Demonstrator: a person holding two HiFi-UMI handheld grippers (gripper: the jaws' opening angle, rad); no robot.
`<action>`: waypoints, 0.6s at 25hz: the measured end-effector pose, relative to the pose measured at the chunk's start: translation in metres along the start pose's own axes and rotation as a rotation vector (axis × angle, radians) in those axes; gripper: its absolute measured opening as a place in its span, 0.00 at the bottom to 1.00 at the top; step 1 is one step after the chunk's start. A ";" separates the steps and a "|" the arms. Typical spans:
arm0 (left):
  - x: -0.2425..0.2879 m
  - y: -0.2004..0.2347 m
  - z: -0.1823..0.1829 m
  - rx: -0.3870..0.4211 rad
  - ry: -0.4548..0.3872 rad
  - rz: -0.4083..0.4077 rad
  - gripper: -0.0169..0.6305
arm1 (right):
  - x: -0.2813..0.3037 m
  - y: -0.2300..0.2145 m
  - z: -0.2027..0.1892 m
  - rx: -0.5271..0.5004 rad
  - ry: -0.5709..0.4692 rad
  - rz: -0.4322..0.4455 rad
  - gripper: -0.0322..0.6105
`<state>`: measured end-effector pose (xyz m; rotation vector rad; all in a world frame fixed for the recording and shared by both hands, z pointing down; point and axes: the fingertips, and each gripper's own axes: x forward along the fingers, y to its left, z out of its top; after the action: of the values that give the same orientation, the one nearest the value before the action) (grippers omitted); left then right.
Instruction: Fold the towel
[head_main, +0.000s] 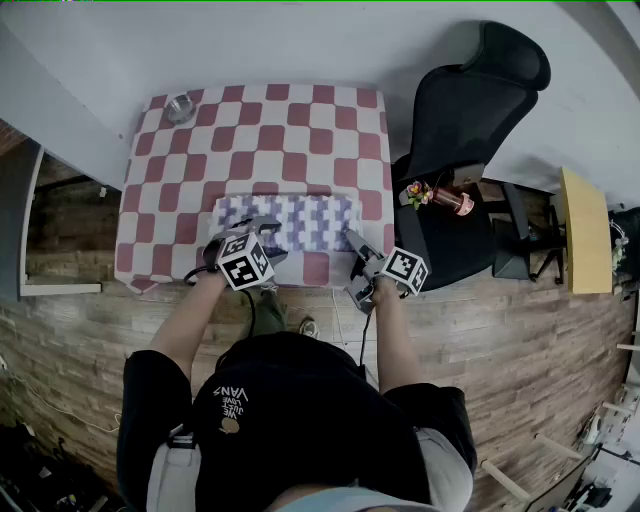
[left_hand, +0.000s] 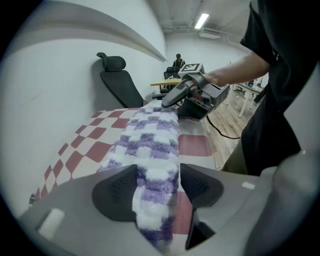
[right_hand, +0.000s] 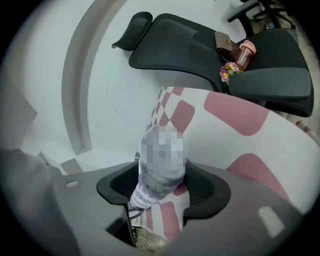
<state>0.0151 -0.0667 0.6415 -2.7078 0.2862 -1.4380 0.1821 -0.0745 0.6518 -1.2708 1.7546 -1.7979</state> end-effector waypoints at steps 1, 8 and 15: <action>0.002 -0.001 -0.002 -0.004 0.005 -0.007 0.41 | 0.002 -0.001 0.001 0.015 -0.001 -0.006 0.49; 0.011 -0.007 -0.008 0.003 0.030 -0.012 0.41 | 0.004 -0.008 0.003 0.023 0.005 -0.045 0.27; 0.024 -0.022 0.027 -0.006 -0.030 -0.020 0.41 | -0.035 0.002 0.032 -0.110 -0.063 -0.064 0.21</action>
<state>0.0534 -0.0501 0.6488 -2.7423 0.2633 -1.4021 0.2255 -0.0688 0.6327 -1.4255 1.8197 -1.6959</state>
